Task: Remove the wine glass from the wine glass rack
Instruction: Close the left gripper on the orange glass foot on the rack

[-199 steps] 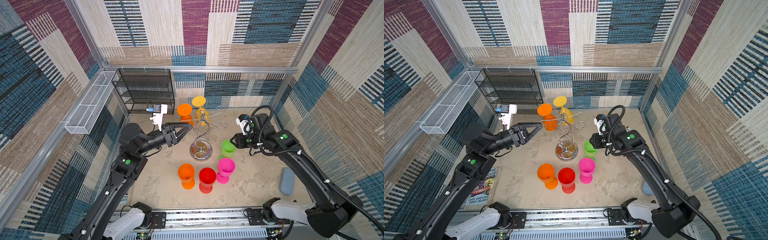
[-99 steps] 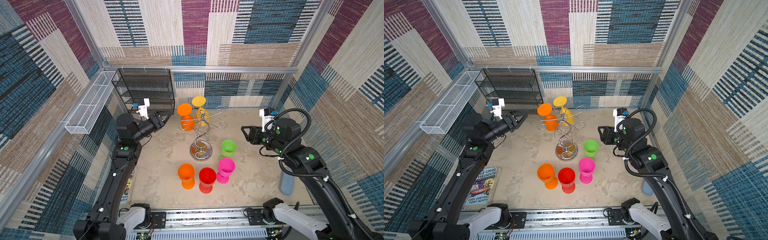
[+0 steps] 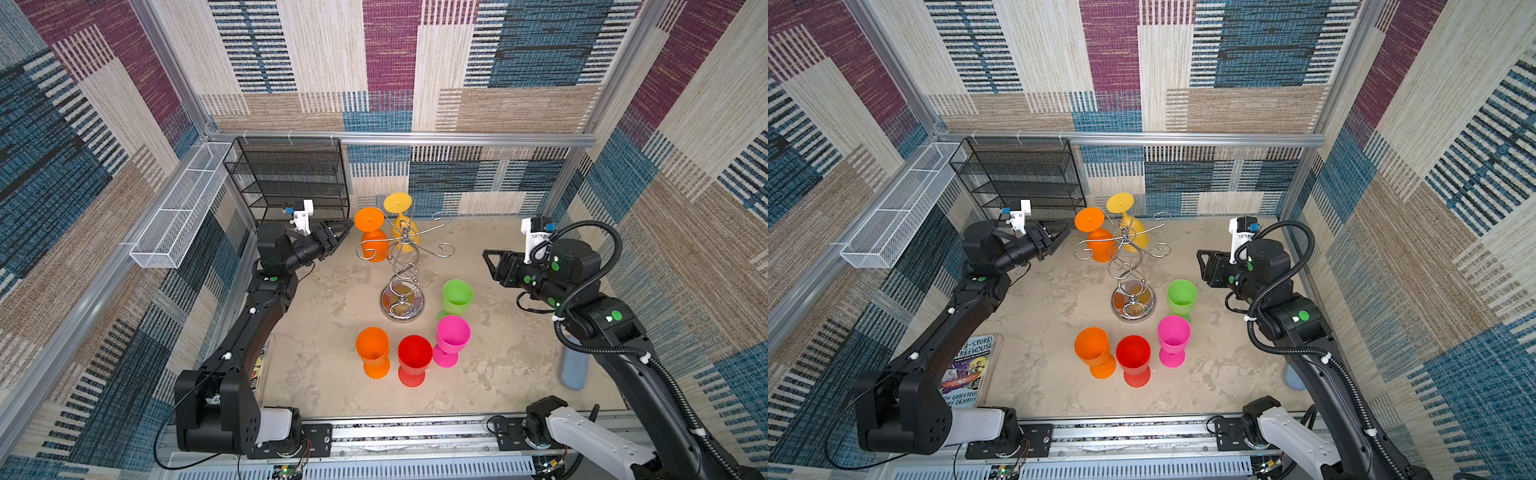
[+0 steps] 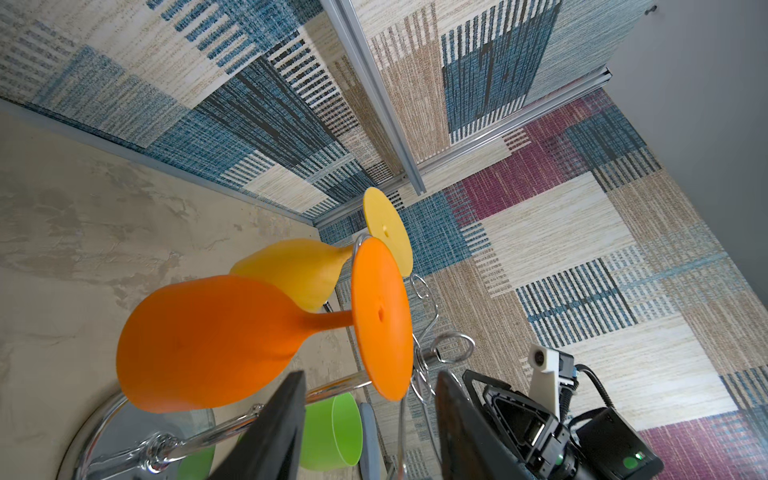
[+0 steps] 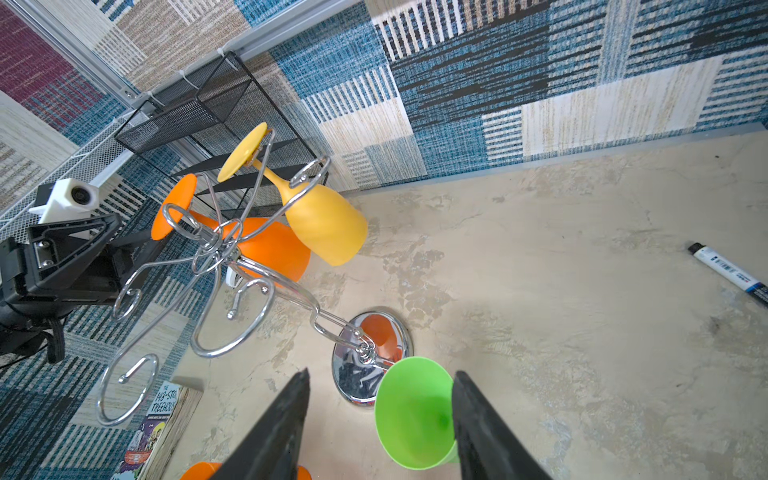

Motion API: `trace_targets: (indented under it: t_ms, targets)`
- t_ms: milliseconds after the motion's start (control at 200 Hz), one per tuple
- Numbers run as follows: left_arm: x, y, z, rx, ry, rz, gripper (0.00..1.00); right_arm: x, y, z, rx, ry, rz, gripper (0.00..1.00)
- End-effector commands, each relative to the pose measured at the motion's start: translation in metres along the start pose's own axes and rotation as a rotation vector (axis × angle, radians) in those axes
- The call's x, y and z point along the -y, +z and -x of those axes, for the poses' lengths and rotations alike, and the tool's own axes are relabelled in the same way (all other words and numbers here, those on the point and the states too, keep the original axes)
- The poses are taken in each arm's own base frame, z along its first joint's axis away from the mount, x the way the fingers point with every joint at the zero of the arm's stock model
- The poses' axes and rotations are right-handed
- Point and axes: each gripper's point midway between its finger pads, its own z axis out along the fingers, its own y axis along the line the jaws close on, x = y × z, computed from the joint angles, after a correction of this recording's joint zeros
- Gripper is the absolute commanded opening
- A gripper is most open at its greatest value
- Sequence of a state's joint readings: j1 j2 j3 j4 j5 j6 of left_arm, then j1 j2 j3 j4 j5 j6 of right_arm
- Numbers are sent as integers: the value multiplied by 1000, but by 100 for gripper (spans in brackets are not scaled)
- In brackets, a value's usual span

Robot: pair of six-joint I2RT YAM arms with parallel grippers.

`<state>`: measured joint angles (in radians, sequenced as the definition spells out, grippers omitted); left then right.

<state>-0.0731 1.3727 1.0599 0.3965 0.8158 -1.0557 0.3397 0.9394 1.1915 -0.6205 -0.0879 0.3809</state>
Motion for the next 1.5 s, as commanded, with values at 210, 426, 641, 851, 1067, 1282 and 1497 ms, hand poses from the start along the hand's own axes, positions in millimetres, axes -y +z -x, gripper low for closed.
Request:
trace_targets:
  t_ms: [210,426,641,851,1067,1282,1497]
  targets:
    - [17,17,8,4,24,-96,53,-1,5,0,16,7,25,57]
    - [15,28,3,-18,10,-111,52,0,8,-4,3,5,31,57]
    - [14,34,1,-33,-12,-123,44,1,10,-7,-8,5,34,57]
    - [19,34,1,-32,10,-139,31,3,13,-11,-21,4,36,57]
    - [15,32,-3,-44,-4,-117,19,4,14,-11,-23,4,40,57]
    - [18,31,-3,-52,5,-110,8,4,15,-13,-28,10,45,57]
    - [26,28,4,-42,8,-116,4,3,16,-12,-26,10,55,57]
